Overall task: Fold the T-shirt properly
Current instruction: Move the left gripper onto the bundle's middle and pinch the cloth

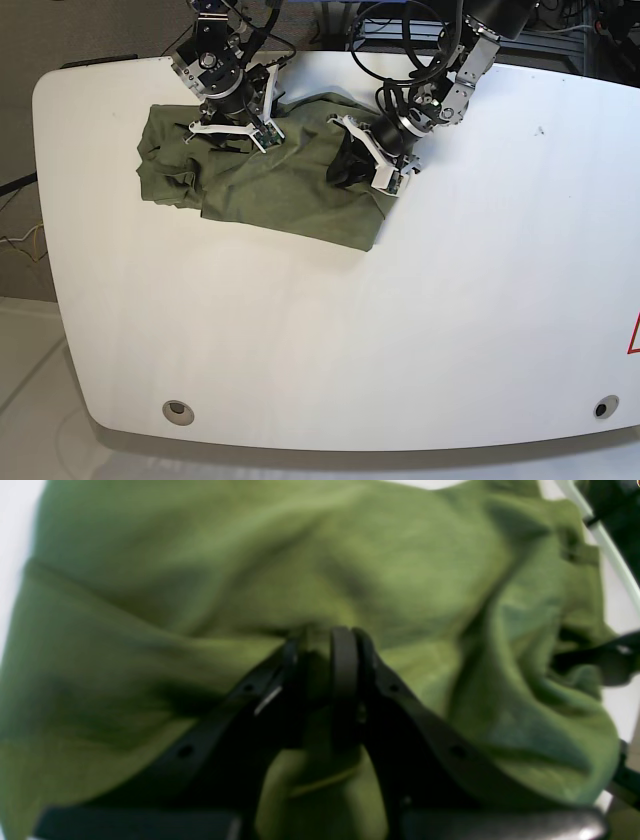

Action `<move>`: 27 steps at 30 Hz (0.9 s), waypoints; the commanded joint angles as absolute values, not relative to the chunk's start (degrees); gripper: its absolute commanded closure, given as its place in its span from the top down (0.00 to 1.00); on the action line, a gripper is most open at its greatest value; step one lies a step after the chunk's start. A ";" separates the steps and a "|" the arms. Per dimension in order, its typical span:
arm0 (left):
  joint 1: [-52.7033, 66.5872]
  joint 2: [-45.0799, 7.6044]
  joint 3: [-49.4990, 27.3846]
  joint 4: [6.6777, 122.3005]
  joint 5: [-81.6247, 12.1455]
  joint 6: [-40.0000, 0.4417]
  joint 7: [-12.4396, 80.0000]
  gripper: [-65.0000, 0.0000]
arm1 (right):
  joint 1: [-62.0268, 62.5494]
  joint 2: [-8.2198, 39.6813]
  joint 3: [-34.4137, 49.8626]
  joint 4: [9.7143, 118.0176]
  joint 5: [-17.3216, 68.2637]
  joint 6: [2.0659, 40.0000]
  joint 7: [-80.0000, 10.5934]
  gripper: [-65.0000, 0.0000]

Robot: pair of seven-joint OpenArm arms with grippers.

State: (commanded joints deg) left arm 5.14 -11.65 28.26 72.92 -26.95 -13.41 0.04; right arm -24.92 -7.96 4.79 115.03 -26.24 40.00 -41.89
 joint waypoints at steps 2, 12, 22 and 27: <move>4.09 -11.91 29.23 69.93 -26.95 -13.41 -1.54 0.11 | -24.92 -7.96 4.79 115.03 -26.24 40.00 -41.89 0.34; 1.54 -12.70 31.87 60.35 -27.03 -13.41 -8.48 0.11 | -24.92 -8.04 4.79 115.82 -26.24 40.00 -41.89 0.26; 1.63 -12.62 31.96 60.09 -27.03 -13.41 -8.66 0.11 | -23.78 -8.04 4.88 116.26 -26.51 40.00 -41.80 0.25; 1.80 -12.62 31.96 60.53 -27.03 -13.41 -8.66 0.11 | -21.23 -8.48 8.31 116.26 -26.24 40.00 -41.80 0.26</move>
State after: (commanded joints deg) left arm 1.80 -12.62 31.96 60.53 -27.03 -13.41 -8.66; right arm -21.23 -8.48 8.31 116.26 -26.24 40.00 -41.80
